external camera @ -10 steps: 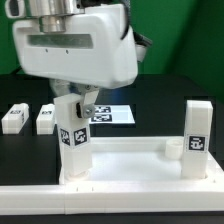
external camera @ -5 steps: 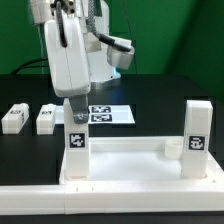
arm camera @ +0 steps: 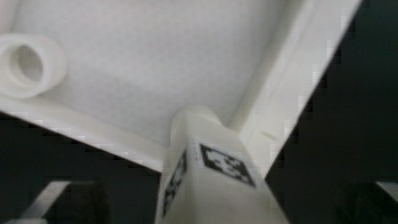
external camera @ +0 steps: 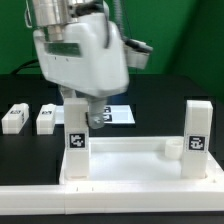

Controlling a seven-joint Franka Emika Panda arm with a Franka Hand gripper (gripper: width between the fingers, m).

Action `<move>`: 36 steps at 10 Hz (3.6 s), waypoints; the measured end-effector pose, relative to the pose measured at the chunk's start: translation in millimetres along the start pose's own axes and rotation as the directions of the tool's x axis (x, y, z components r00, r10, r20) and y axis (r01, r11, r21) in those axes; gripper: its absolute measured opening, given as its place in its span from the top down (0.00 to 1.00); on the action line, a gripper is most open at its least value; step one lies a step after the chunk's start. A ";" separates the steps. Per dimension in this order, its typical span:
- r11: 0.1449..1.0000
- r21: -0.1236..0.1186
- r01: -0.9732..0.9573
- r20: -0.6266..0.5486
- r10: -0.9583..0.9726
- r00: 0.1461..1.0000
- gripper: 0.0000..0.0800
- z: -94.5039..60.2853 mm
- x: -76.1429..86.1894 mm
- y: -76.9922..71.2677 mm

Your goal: Assemble desk

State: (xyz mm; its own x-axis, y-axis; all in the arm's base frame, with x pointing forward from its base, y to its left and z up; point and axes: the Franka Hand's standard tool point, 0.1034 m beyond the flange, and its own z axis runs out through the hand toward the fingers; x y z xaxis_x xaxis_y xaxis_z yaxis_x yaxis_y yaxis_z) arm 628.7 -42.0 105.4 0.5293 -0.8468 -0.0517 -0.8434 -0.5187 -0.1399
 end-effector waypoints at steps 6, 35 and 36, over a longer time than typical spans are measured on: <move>0.773 -0.058 0.632 0.010 -0.632 0.775 0.19 -8.4 13.4 0.4; 0.700 -0.092 0.708 0.011 -0.710 0.704 0.31 -4.9 10.6 -6.8; 0.706 -0.092 0.702 0.011 -0.704 0.710 0.31 -5.0 10.6 -6.8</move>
Offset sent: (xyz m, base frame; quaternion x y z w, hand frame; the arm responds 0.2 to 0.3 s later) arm 0.0000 0.0000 0.0000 0.0000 0.0000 -0.1296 0.9916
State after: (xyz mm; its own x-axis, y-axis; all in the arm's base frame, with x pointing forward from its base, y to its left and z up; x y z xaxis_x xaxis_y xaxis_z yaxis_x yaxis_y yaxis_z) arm 639.6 -48.1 110.7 0.9708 -0.2343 0.0515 -0.2322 -0.9717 -0.0439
